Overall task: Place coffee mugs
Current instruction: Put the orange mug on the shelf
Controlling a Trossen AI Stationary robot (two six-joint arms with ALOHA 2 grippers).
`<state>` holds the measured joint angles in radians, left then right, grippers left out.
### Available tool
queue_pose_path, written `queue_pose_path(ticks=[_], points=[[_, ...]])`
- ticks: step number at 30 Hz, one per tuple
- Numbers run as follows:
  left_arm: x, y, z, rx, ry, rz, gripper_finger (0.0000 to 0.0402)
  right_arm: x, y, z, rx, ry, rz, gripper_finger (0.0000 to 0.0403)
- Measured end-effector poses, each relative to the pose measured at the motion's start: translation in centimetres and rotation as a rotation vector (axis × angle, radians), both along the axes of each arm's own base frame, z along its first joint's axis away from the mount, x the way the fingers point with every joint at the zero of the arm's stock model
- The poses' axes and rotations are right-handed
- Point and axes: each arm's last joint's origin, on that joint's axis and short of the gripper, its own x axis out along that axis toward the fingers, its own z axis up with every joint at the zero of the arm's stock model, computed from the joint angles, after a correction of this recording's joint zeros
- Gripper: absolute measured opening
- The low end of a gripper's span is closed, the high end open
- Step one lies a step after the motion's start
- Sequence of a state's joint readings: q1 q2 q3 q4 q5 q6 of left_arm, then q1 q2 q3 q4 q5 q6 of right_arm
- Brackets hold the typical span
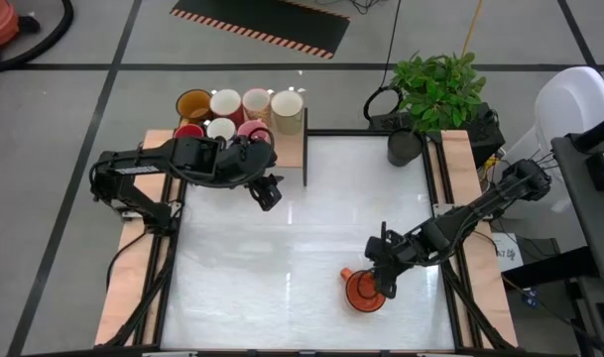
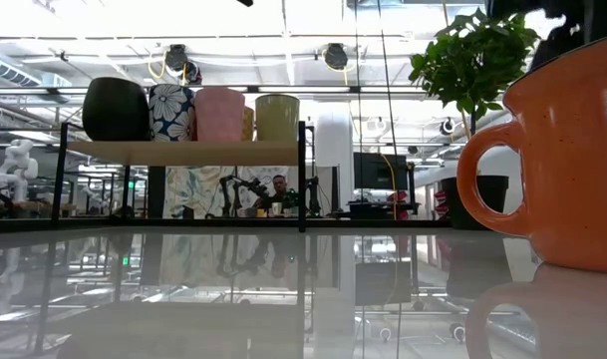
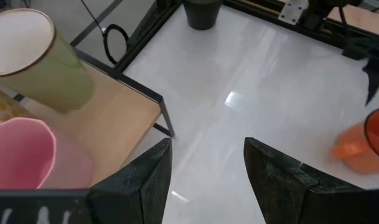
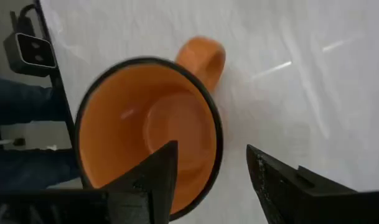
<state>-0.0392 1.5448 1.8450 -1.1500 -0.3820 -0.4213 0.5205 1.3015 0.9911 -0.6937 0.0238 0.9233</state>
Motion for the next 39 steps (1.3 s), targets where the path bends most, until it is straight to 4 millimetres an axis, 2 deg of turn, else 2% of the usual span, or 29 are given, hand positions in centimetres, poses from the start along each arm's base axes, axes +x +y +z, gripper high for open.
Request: queue_pose_path(ticks=[5,12,16,20,23,26,31,35,39], points=[[0.0,0.2,0.0,0.007,-0.001,0.014,0.0204,-0.2,0.0,-0.8,0.047,-0.06,-0.014,0.0174],[0.0,0.2,0.0,0.001,0.0,0.007,0.0204,-1.1,-0.2,-3.4,0.109,0.04,-0.019,0.016],[0.0,0.1,0.0,-0.012,0.001,-0.003,0.0204,-1.6,-0.4,-4.3,0.149,0.098,-0.065,0.0114],[0.0,0.1,0.0,-0.021,0.001,-0.012,0.0204,-1.4,-0.4,-4.3,0.155,0.075,-0.063,0.0028],[0.0,0.0,0.0,-0.039,0.002,-0.031,0.0204,-1.1,-0.5,-4.2,0.178,0.065,-0.098,0.0014],[0.0,-0.2,0.0,-0.04,0.006,-0.052,0.0204,-0.7,-1.0,-4.2,0.212,0.066,-0.209,0.0009],[0.0,-0.4,0.0,-0.033,0.009,-0.067,0.0204,0.5,-1.7,-2.7,0.295,0.01,-0.382,0.0006],[0.0,-0.4,-0.1,-0.027,0.02,-0.071,0.0204,2.1,-2.8,0.3,0.297,-0.077,-0.472,0.0004],[-0.6,-0.3,-0.2,0.016,0.069,-0.058,0.0204,3.5,-4.9,3.9,0.238,-0.182,-0.629,0.0004]])
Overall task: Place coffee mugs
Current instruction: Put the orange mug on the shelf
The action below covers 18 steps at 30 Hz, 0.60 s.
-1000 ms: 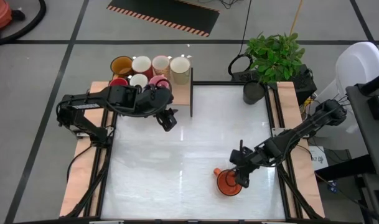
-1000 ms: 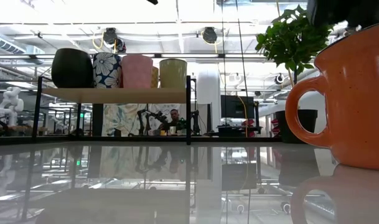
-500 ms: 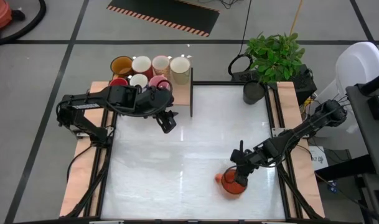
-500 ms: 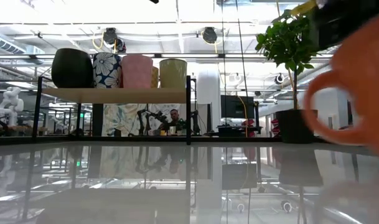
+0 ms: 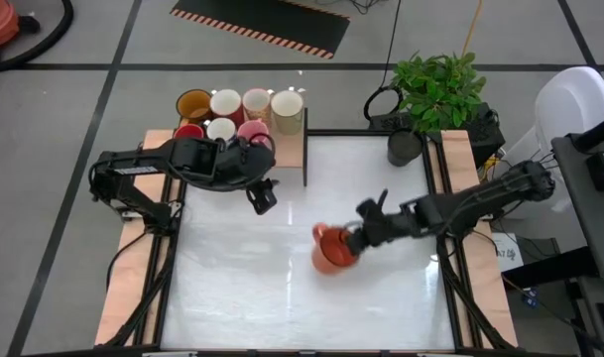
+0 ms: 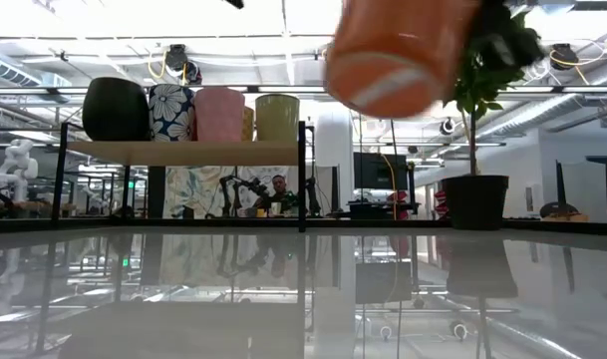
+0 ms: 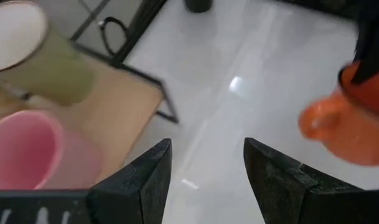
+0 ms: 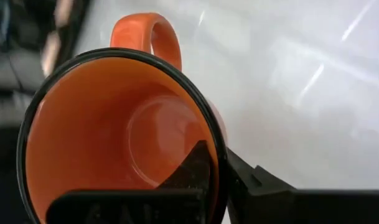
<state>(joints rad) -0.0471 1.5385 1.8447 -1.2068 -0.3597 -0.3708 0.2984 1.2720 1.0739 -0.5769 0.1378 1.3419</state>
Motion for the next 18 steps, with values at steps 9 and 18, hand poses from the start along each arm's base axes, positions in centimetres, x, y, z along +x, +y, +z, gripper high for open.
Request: queue_pose_path(ticks=[9,18], points=[[-4.9,0.2,2.9,0.162,-0.062,0.09,0.0204,2.4,-5.8,5.0,-0.157,-0.179,-0.259,0.0004],[-7.8,0.8,4.5,0.176,-0.137,0.154,0.0204,9.9,-10.0,6.6,-0.227,-0.249,-0.173,0.0004]])
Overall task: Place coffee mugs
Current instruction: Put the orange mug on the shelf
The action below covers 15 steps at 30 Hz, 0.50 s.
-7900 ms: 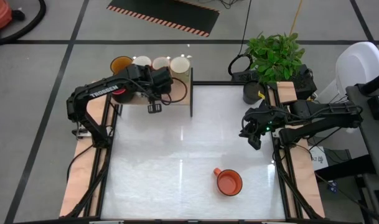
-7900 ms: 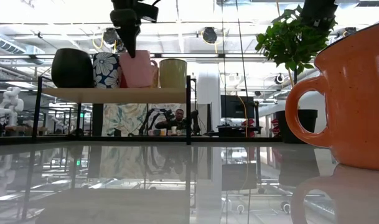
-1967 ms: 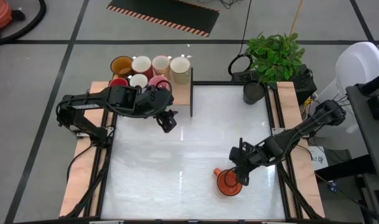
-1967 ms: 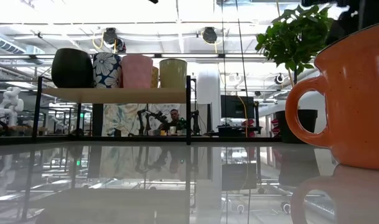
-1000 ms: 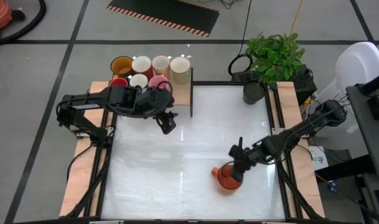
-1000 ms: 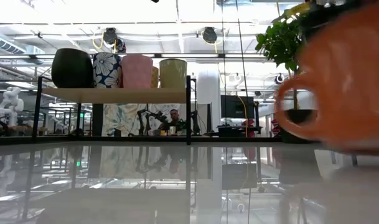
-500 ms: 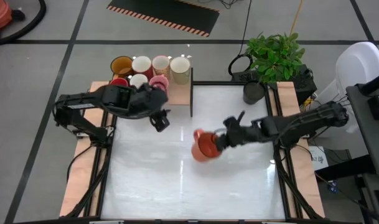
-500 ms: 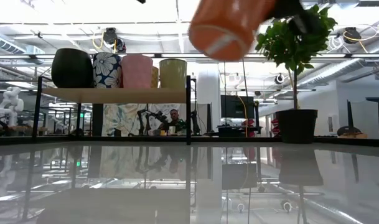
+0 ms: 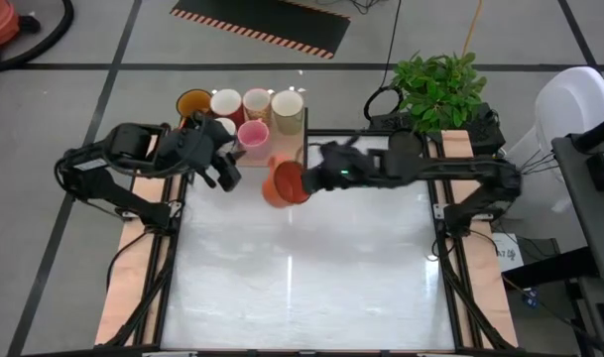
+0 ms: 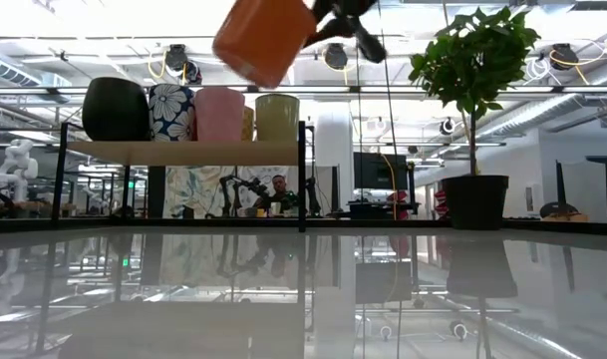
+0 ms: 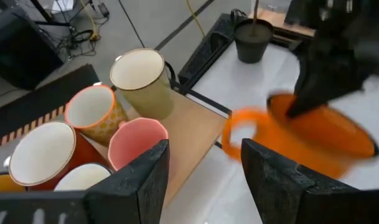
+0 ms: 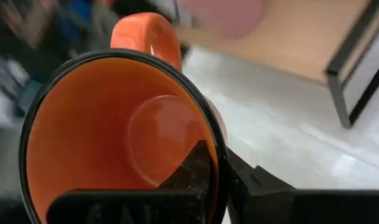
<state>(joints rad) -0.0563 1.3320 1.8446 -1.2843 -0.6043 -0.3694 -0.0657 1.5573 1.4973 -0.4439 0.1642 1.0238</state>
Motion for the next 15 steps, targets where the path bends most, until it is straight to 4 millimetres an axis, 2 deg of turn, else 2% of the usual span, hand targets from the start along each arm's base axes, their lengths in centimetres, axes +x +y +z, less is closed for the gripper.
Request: queue_pose_path(ticks=[2,4,8,15], points=[[0.0,0.0,0.0,-0.009,-0.008,0.007,0.0204,1.4,-0.9,0.8,-0.045,0.065,0.043,0.0003],[0.0,-0.2,-0.1,-0.021,-0.009,0.009,0.0204,2.3,-2.2,2.4,-0.094,0.066,0.048,0.0003],[-0.2,-0.7,-0.2,-0.035,-0.005,0.0,0.0204,2.4,-5.0,5.7,-0.161,0.056,0.002,0.0003],[-0.5,-1.2,-0.4,-0.016,0.028,0.007,0.0204,1.5,-8.9,6.6,-0.181,0.127,-0.038,0.0003]])
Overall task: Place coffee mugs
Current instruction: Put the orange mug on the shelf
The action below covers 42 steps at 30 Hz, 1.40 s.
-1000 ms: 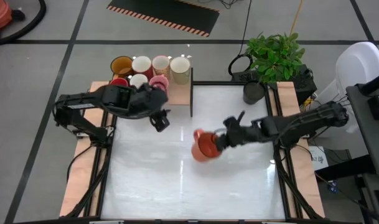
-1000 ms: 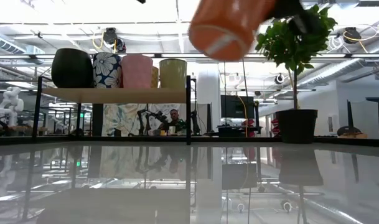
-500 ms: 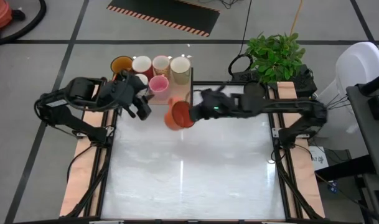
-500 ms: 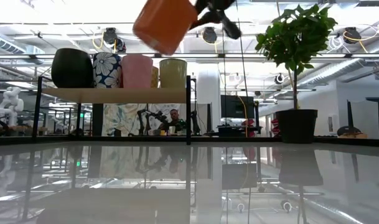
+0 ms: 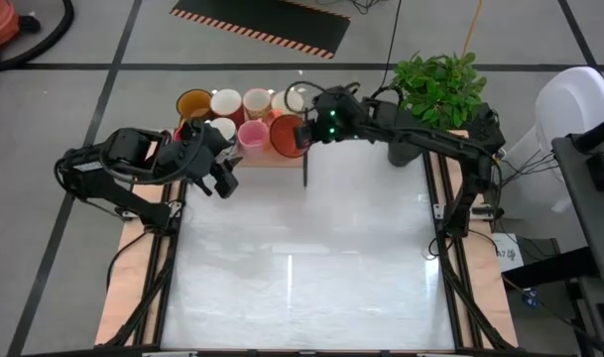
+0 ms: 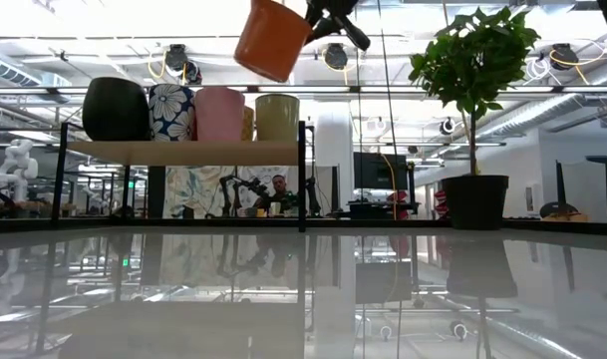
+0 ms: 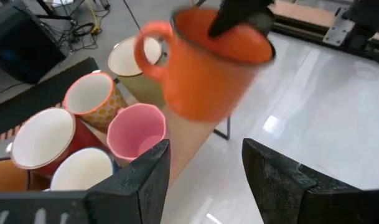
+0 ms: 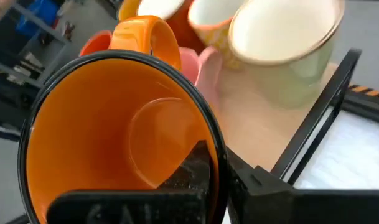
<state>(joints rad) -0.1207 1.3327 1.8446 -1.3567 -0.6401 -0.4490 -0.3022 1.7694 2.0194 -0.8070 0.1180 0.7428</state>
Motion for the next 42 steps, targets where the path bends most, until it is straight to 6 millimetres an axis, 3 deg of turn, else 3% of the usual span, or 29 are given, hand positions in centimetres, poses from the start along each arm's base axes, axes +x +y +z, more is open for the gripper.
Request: queue_pose_path(ticks=[9,20,42], points=[[-0.3,0.1,-0.2,0.02,0.04,0.008,0.0204,-0.9,-1.5,-0.6,-0.02,0.091,-0.02,0.0003],[-0.3,0.1,-0.2,0.008,0.026,0.022,0.0204,1.2,-2.4,-3.2,-0.019,0.153,0.026,0.0006],[-0.3,-0.3,-0.2,-0.032,-0.008,0.04,0.0204,1.7,-2.6,-3.7,-0.056,0.172,0.063,0.0013]])
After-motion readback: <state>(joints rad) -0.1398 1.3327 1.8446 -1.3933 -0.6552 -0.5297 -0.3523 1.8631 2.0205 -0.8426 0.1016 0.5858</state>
